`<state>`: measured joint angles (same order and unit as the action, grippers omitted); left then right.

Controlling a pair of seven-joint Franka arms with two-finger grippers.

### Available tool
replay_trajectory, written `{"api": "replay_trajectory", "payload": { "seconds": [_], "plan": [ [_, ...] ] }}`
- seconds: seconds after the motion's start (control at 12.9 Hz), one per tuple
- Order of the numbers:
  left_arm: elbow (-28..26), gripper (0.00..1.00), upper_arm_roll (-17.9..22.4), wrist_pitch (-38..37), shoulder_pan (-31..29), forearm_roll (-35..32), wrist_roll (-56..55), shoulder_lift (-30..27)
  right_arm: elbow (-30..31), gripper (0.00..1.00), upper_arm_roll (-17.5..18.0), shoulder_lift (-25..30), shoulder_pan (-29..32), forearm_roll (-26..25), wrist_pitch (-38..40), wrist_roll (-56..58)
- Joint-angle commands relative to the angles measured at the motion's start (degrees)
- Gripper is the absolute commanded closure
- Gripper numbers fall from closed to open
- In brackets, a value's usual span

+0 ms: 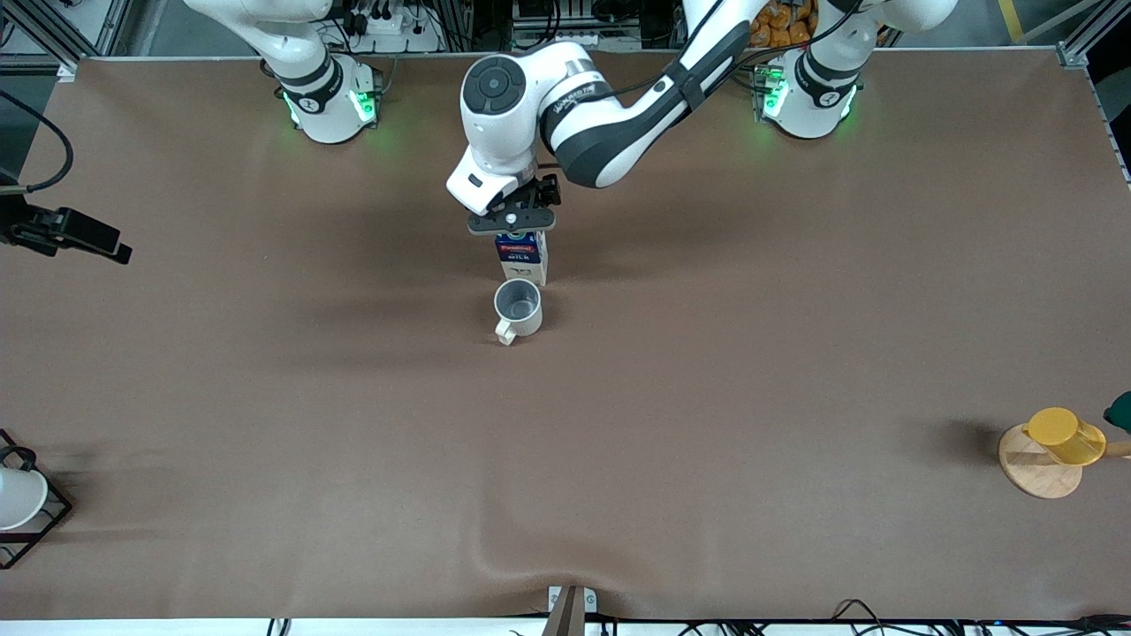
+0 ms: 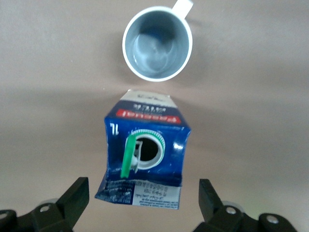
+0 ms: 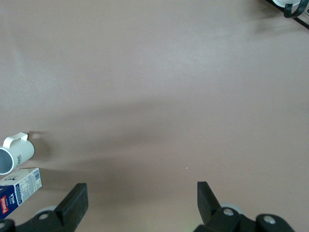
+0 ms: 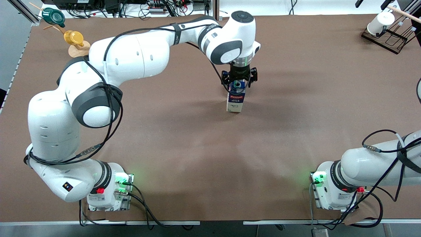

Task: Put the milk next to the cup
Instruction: 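Open the left gripper and lift it off the carton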

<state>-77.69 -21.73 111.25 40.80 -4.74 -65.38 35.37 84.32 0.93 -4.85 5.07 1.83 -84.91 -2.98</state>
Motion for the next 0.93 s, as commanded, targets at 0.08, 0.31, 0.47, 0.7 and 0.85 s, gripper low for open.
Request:
{"api": "replay_trajectory", "payload": {
  "seconds": [0.08, 0.31, 0.47, 0.7, 0.85],
  "plan": [
    [-0.5, 0.00, 1.2, -1.4, -3.2, -1.9, -0.9, -7.8, -1.0, 0.00, 0.5, -0.2, 0.5, -0.9, 2.8, 0.8],
    [-0.8, 0.00, 1.6, -5.9, -9.7, -2.1, -0.6, -14.2, -1.0, 0.00, 0.5, -0.5, 0.3, -1.6, 2.6, 0.9],
    [-0.9, 0.00, 1.6, -8.8, -15.1, -2.0, 2.2, -17.4, -0.9, 0.00, 0.4, -0.5, 0.7, -1.6, 2.7, 1.3],
    [-1.0, 0.00, 1.5, -12.0, -23.9, -2.0, 10.0, -20.5, -0.5, 0.00, 0.1, -0.1, 0.8, -1.9, 3.3, 1.2],
    [-1.0, 0.00, 1.5, -13.7, -29.8, -2.0, 17.6, -22.4, -0.4, 0.00, 0.1, -0.1, 0.7, -1.9, 3.2, 1.2]
  ]
}}
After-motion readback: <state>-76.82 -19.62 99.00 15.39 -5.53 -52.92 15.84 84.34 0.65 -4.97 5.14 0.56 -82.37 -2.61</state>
